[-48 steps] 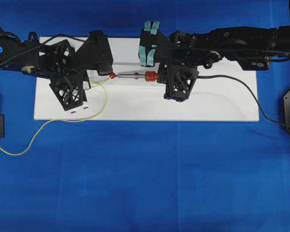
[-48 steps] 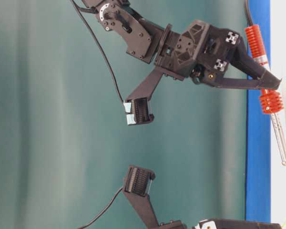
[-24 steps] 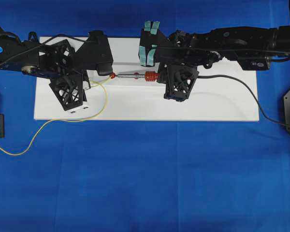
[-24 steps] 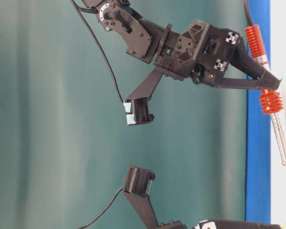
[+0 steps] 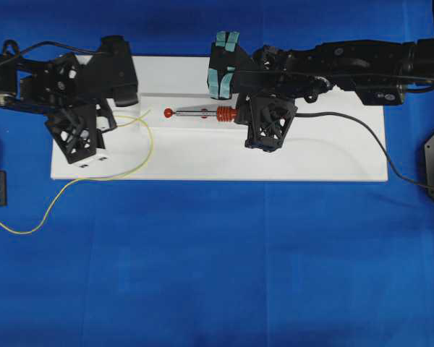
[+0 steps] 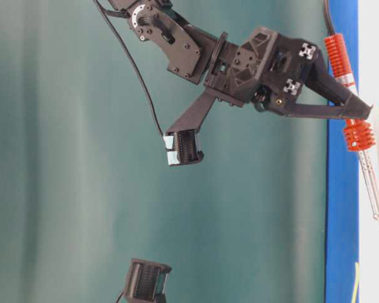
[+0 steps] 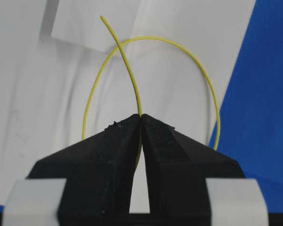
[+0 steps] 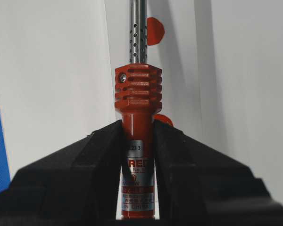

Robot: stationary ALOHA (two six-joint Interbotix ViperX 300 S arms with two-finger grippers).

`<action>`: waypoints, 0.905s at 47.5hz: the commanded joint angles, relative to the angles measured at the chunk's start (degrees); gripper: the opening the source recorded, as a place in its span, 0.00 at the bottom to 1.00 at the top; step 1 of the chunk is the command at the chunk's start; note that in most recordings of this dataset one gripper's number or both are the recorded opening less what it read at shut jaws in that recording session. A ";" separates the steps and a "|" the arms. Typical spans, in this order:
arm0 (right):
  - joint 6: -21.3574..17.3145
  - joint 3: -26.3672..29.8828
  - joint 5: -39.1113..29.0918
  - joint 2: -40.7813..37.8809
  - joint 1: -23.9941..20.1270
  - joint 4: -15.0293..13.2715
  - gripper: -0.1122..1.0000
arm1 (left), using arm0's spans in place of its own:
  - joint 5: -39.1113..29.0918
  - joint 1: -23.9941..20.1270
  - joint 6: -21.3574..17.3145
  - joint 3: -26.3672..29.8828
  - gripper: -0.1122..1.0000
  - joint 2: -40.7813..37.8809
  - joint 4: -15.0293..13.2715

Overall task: Touch the tip of the soldering iron to the tip of the solder at the mark.
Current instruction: 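Move both tools rightward toward the middle red dot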

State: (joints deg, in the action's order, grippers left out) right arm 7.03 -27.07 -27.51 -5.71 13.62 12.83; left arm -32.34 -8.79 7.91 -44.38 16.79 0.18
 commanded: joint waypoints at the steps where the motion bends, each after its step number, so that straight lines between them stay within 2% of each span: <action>1: 0.09 1.41 0.44 0.79 0.00 -0.18 0.16 | 0.44 -0.09 0.09 0.35 0.13 1.05 0.09; 10: 0.09 1.05 0.70 1.58 0.18 -0.44 0.16 | 0.97 -0.09 -0.09 0.62 0.13 0.79 0.09; 16: 0.09 -0.62 1.76 5.10 0.44 -1.14 0.16 | 1.05 -0.09 0.00 0.70 0.13 0.79 0.09; 34: -0.18 -10.99 3.16 15.64 1.67 -1.49 0.16 | 0.97 -0.09 0.00 0.70 0.13 0.70 0.09; 43: -1.49 -13.80 3.52 18.02 1.67 -1.58 0.16 | 1.05 -0.09 0.00 0.79 0.13 0.62 0.09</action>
State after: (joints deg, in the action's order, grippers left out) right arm 5.71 -41.04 -24.61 10.46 15.12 11.43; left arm -31.55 -8.79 7.91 -44.56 16.96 0.18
